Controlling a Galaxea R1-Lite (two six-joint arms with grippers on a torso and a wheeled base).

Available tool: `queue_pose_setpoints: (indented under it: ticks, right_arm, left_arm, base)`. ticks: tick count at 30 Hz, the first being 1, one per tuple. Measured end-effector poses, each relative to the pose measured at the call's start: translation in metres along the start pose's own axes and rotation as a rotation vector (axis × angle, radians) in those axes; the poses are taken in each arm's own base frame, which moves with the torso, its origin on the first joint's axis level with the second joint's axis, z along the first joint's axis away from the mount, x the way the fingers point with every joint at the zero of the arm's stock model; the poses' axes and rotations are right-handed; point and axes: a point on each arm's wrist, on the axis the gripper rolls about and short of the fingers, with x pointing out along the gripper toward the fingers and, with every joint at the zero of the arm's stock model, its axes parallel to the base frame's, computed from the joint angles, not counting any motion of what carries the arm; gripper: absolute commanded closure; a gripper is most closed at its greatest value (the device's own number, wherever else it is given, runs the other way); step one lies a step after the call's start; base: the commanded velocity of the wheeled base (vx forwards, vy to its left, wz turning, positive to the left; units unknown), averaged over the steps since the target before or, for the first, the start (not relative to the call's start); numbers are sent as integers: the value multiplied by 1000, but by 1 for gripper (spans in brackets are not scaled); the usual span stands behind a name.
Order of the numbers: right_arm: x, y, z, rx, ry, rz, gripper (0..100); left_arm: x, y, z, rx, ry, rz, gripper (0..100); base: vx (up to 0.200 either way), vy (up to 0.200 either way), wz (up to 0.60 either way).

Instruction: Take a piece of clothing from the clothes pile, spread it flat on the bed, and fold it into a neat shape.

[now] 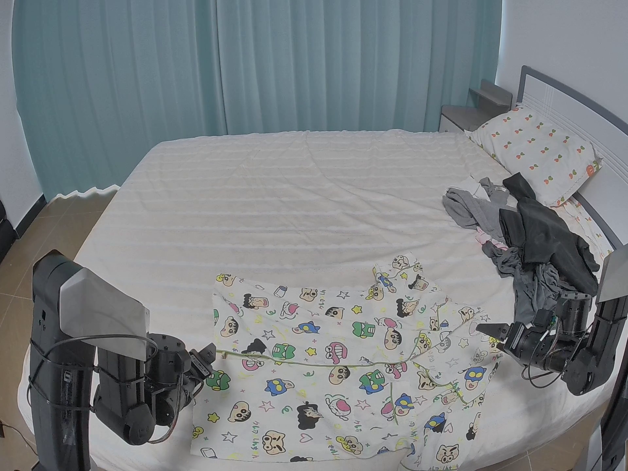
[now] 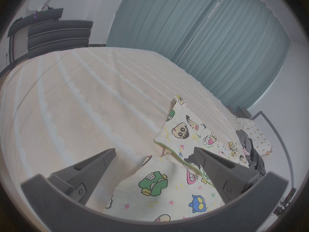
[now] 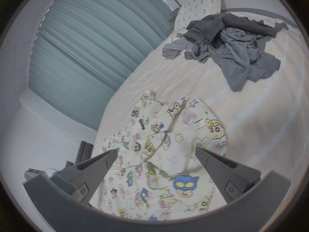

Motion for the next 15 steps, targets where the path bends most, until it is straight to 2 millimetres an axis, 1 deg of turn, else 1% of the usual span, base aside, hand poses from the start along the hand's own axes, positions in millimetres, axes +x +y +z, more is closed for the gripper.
queue_pose_setpoints:
  ticks: [4, 10, 15]
  right_arm:
    - [-2, 6, -11, 22, 30, 22, 0]
    - [-3, 6, -23, 37, 80, 7, 0]
    - [-6, 7, -28, 40, 103, 2, 0]
  left_arm:
    - [-5, 3, 6, -34, 5, -4, 0]
    - [-14, 5, 13, -121, 5, -6, 0]
    - [-16, 3, 17, -131, -7, -15, 0]
  base:
    - [0, 0, 0]
    - [0, 0, 0]
    - [-200, 0, 0]
